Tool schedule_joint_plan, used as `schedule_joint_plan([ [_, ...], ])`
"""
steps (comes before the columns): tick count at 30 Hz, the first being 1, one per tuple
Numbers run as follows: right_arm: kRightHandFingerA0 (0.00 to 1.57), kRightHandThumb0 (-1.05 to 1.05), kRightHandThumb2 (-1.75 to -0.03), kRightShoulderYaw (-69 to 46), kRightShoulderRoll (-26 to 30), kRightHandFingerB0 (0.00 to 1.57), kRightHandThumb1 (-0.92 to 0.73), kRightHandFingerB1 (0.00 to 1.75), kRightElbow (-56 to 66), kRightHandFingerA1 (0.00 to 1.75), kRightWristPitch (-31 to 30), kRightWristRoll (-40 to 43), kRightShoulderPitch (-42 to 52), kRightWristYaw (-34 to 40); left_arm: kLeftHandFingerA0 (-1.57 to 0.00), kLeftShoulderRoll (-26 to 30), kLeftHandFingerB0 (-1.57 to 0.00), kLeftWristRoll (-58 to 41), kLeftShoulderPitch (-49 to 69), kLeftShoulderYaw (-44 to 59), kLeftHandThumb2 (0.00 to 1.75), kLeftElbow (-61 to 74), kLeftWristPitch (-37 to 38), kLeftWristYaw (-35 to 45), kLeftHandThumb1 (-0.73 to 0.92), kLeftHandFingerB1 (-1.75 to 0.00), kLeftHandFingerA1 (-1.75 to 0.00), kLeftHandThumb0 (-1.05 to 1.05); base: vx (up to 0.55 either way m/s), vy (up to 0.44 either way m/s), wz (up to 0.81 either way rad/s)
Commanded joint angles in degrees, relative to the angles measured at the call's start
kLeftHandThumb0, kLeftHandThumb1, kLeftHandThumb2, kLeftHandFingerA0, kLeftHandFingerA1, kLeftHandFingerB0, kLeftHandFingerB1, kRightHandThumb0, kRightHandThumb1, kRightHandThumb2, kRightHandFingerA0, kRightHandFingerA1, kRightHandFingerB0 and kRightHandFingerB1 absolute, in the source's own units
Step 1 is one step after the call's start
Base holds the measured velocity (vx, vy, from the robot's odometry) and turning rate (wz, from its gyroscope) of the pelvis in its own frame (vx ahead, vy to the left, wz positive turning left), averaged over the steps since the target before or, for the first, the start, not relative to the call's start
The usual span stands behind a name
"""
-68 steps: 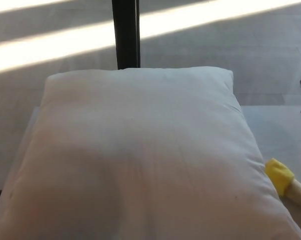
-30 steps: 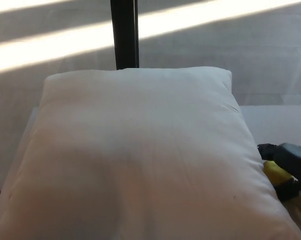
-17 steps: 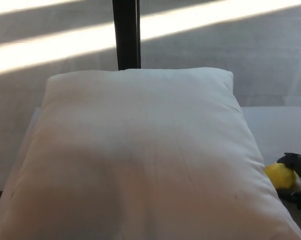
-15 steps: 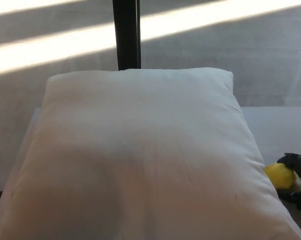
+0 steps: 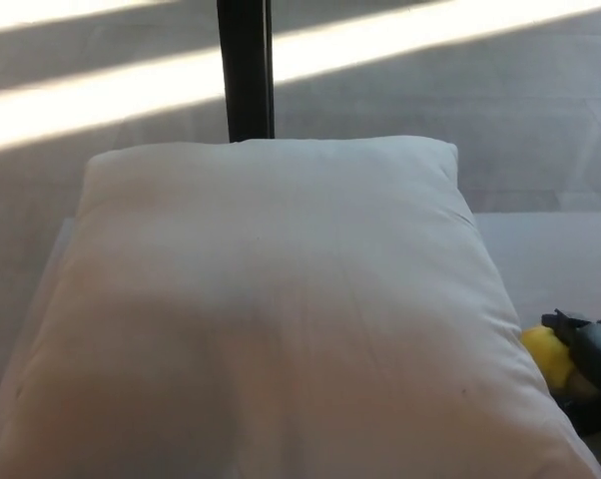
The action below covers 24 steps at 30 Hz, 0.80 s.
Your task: A hammer is kept on the right hand side and a pillow is kept on the left hand side on the desk infront of the robot and the robot uses its right hand to pick up the hammer and makes a downward swinging motion to hit the pillow
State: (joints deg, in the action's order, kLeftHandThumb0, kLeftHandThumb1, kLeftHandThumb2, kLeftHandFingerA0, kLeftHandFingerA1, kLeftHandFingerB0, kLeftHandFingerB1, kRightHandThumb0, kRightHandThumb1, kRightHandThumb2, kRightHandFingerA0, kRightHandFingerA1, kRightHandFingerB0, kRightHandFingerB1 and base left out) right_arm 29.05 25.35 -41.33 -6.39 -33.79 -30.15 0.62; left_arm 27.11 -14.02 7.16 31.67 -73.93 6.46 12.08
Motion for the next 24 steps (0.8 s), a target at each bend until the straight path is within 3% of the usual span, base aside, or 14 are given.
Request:
schedule_joint_plan([
  [1, 0.05, -0.85, -0.88, 4.91, -0.96, 0.03, -0.51, 0.22, -0.93, 0.60, -4.39, -4.08, 1.35, -8.90, -0.76, 0.55, -0.65, -0.15, 0.14, -0.40, 0.64, 0.10, 1.59, 0.47, 0.78, -0.51, -0.57, -0.70, 0.00, 0.000, 0.00],
  [2, 0.05, -0.78, -0.90, 5.53, -1.07, 0.06, -0.47, 0.21, -1.23, 0.57, -5.78, -4.60, 1.05, -9.50, -0.74, 0.52, -0.63, -0.38, 0.29, -0.29, 0.63, 0.34, 1.43, 0.77, 0.79, -0.49, -0.57, -0.70, 0.00, 0.000, 0.00],
  [3, 0.06, -0.75, -0.58, 6.27, -1.04, 0.05, -0.60, 0.27, -1.75, 0.54, -6.61, -5.26, 0.72, -9.97, -0.72, 0.68, -0.62, -0.27, 0.27, -0.43, 0.64, 0.35, 1.19, 0.92, 0.79, -0.48, -0.55, -0.70, 0.00, 0.000, 0.00],
  [4, 0.19, -0.71, -0.83, 7.20, -0.94, 0.06, -0.47, 0.29, -3.17, 0.64, -7.54, -6.16, 0.11, -10.53, -0.74, 0.89, -0.62, -0.14, 0.20, -0.53, 0.64, 0.13, 1.07, 1.24, 0.78, -0.48, -0.55, -0.71, 0.00, 0.000, 0.00],
  [10, 0.14, -0.73, -0.84, 8.16, -0.70, 0.05, -0.48, 0.32, -6.10, 0.59, -7.41, -6.01, -1.80, -11.03, -0.78, 0.77, -0.67, 0.08, 0.00, -0.62, 0.64, 0.01, 1.41, 0.14, 0.78, -0.49, -0.55, -0.70, 0.00, 0.000, 0.00],
  [11, 0.05, -0.38, -0.95, 8.12, -0.84, 0.00, -0.34, 0.51, -6.27, 0.54, -7.23, -5.83, -1.79, -10.65, -0.79, 0.84, -0.65, 0.17, -0.09, -0.72, 0.64, -0.02, 1.07, -0.28, 0.79, -0.48, -0.52, -0.69, 0.00, 0.000, 0.00],
  [12, 0.15, -0.71, -0.82, 8.21, -1.43, 0.07, -0.47, 0.39, -6.95, 0.58, -7.25, -5.81, -2.19, -10.48, -0.77, 0.79, -0.64, 0.21, 0.03, -0.81, 0.64, 0.03, 1.69, -0.03, 0.79, -0.48, -0.53, -0.67, 0.00, 0.000, 0.00],
  [19, 0.22, -0.68, -0.82, 9.19, -3.32, 0.09, -0.47, 0.39, -9.09, 0.55, -8.57, -6.36, -3.26, -11.50, -0.80, 0.82, -0.65, 0.02, -0.46, -0.81, 0.63, -0.23, 1.22, -0.28, 0.79, -0.48, -0.55, -0.67, 0.00, 0.000, 0.00],
  [20, 0.34, -0.63, -0.58, 9.70, -4.27, 0.20, -0.59, 0.29, -10.09, 0.49, -8.97, -6.68, -3.52, -11.72, -0.81, 0.82, -0.65, -0.20, -0.74, -0.64, 0.64, -0.34, 0.90, -0.51, 0.79, -0.48, -0.54, -0.65, 0.00, 0.000, 0.00],
  [22, 0.39, -0.61, -0.58, 10.10, -5.46, 0.22, -0.58, 0.29, -11.47, 0.52, -9.05, -6.97, -3.81, -11.12, -0.79, 0.75, -0.67, -0.29, -0.79, -0.65, 0.64, -0.04, 1.17, -0.40, 0.78, -0.49, -0.55, -0.68, 0.00, 0.000, 0.00],
  [24, 0.56, -0.61, -0.58, 10.67, -7.66, 0.19, -0.58, 0.30, -13.08, 0.72, -9.19, -7.25, -4.16, -10.49, -0.79, 0.76, -0.67, -0.41, -0.80, -0.59, 0.64, -0.01, 1.24, -0.18, 0.77, -0.50, -0.57, -0.69, 0.00, 0.000, 0.00],
])
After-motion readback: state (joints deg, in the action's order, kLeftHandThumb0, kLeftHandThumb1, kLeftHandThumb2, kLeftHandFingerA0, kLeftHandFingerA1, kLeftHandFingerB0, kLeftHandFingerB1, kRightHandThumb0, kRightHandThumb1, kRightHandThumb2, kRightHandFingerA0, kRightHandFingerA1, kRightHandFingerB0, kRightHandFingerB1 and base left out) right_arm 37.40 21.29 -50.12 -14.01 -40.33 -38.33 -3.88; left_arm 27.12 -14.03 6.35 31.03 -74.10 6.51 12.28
